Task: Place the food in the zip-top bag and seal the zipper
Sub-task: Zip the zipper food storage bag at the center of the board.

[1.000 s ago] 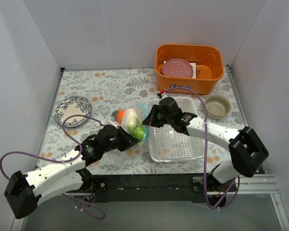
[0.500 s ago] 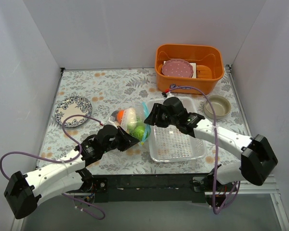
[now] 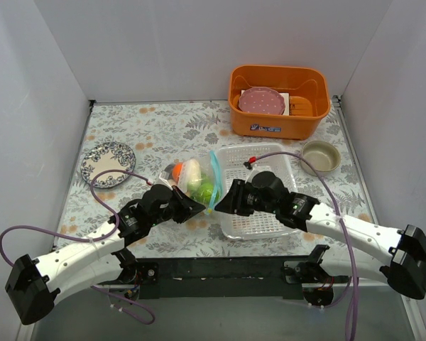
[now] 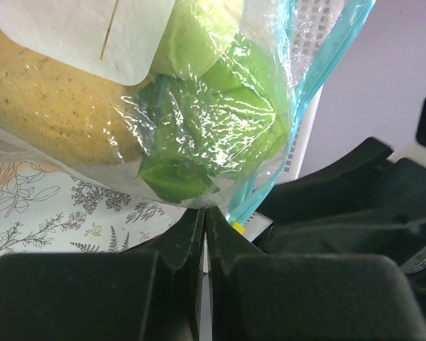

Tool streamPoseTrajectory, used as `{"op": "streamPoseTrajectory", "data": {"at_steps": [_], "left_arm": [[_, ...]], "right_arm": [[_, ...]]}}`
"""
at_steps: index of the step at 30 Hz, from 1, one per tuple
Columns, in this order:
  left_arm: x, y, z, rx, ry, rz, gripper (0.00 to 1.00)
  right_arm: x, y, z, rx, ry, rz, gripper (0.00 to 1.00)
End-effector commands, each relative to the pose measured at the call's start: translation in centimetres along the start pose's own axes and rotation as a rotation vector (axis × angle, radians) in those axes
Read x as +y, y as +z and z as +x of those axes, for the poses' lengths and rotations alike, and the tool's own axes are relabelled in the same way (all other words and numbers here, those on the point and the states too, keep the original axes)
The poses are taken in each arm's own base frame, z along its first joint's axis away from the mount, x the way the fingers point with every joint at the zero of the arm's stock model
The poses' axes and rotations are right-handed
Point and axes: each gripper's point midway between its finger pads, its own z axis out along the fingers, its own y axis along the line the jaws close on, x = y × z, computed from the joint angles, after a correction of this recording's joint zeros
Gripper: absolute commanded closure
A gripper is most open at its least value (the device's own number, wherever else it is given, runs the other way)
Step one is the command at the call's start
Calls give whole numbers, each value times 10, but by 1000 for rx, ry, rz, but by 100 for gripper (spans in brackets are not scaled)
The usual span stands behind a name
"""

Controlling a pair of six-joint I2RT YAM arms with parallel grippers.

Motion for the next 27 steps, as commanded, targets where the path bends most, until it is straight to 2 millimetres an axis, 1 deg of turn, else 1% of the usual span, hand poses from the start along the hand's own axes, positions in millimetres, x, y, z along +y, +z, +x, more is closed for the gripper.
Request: {"op": "streamPoseTrajectory", "data": {"at_steps": [1, 5, 9, 21, 23, 24, 26, 27], "left_arm": [[-23, -8, -5, -17, -24, 59, 100], [-20, -8, -4, -12, -23, 51, 100], [-19, -9, -3, -10, -22, 49, 100], [-17, -8, -3, -8, -28, 40, 100], [-16, -7, -3, -6, -26, 36, 100], [-16, -7, -3, -7, -28, 36, 100], [-17, -8, -3, -7, -25, 39, 100], [-16, -7, -3, -7, -28, 36, 100]], "right_arm": [[41, 6, 3, -9, 48, -160, 51], [42, 20, 9, 18, 43, -151, 52], [42, 27, 12, 32, 37, -147, 55], [36, 27, 14, 14, 37, -153, 69], [35, 27, 14, 13, 41, -151, 71], [36, 27, 14, 13, 42, -155, 78], [36, 27, 15, 19, 42, -154, 84], [36, 27, 15, 19, 42, -154, 91]]}}
